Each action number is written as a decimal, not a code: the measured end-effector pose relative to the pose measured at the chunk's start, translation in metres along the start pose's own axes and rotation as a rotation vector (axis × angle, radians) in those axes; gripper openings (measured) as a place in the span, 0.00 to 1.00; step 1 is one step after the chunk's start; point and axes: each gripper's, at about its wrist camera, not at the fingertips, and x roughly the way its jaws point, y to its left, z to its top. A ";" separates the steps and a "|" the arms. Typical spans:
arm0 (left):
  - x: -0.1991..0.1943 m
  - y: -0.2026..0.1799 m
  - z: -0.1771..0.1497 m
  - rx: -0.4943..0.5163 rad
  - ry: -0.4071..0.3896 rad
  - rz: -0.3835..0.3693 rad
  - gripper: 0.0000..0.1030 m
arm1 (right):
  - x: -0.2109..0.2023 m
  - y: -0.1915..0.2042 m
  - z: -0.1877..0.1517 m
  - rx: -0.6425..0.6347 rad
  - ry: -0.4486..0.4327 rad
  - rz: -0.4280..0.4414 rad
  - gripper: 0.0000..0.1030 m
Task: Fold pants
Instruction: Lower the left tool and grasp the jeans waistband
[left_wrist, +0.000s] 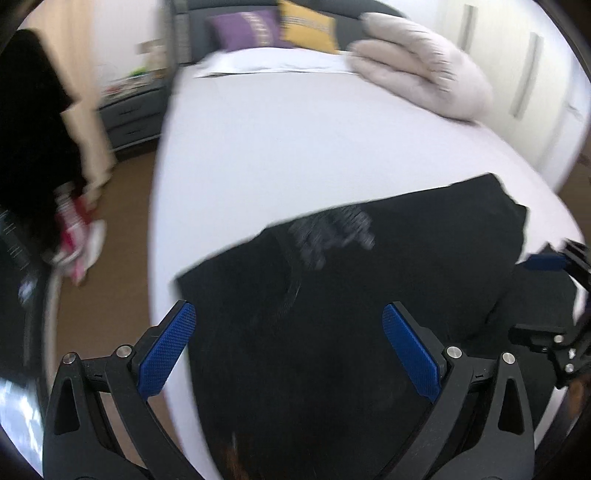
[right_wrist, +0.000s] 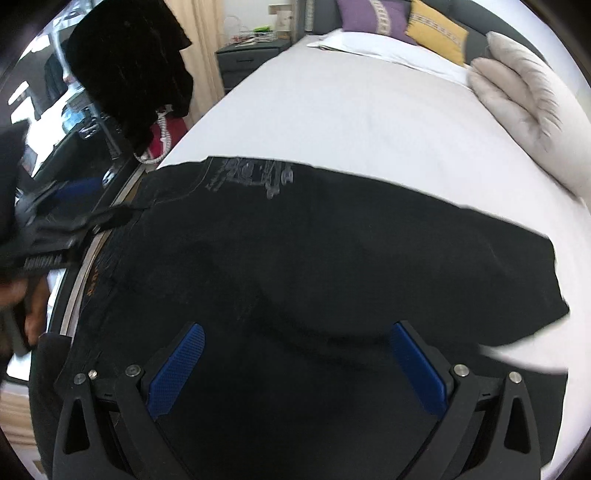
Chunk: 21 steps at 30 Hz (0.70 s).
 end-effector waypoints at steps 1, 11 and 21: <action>0.011 0.005 0.011 0.026 0.013 -0.037 1.00 | 0.005 -0.005 0.006 -0.042 -0.008 0.013 1.00; 0.114 0.031 0.078 0.265 0.199 -0.108 1.00 | 0.050 -0.053 0.062 -0.350 -0.012 0.074 0.91; 0.179 0.047 0.086 0.312 0.398 -0.130 1.00 | 0.073 -0.056 0.081 -0.460 -0.054 0.117 0.82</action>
